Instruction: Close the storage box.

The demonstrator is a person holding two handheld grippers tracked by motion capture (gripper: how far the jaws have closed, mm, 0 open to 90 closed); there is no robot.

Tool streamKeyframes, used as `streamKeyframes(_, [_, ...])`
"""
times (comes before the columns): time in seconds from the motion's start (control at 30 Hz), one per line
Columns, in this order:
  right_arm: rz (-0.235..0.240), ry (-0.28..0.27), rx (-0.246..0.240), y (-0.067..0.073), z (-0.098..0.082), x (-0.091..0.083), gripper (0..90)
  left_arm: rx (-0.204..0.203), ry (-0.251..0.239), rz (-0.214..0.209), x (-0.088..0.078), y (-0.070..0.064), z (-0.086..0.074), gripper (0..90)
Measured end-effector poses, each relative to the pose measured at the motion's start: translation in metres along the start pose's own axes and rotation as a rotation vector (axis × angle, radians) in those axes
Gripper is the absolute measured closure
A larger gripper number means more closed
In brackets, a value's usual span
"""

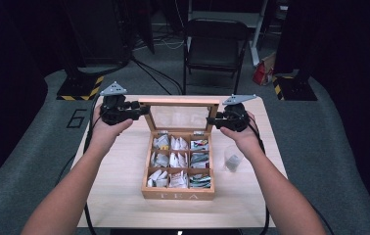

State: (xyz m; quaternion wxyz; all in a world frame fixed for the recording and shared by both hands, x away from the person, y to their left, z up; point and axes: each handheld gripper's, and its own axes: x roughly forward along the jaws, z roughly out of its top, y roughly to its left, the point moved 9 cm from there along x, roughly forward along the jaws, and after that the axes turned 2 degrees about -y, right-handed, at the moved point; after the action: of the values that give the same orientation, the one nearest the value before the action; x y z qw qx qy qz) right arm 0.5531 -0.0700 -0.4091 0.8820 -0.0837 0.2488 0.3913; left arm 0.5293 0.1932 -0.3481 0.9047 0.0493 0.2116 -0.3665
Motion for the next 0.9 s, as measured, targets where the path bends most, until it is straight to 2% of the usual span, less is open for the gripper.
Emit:
streamKeyframes(0.33, [0.018,-0.021,0.033,0.002,-0.004,-0.004,58.7,0.014,0.004,-0.003,-0.006,-0.005,-0.003,59.5])
streamKeyframes(0.43, [0.022,-0.023,0.028,0.003,-0.005,-0.007,58.4,0.013,0.001,-0.007,-0.007,-0.007,-0.005,59.4])
streamKeyframes(0.83, [0.032,-0.039,0.021,0.019,-0.003,-0.032,55.5,0.03,-0.005,-0.02,-0.016,-0.017,-0.018,58.4])
streamKeyframes(0.9, [0.032,-0.043,0.006,0.023,-0.004,-0.037,54.4,0.027,-0.012,-0.02,-0.018,-0.02,-0.021,58.3])
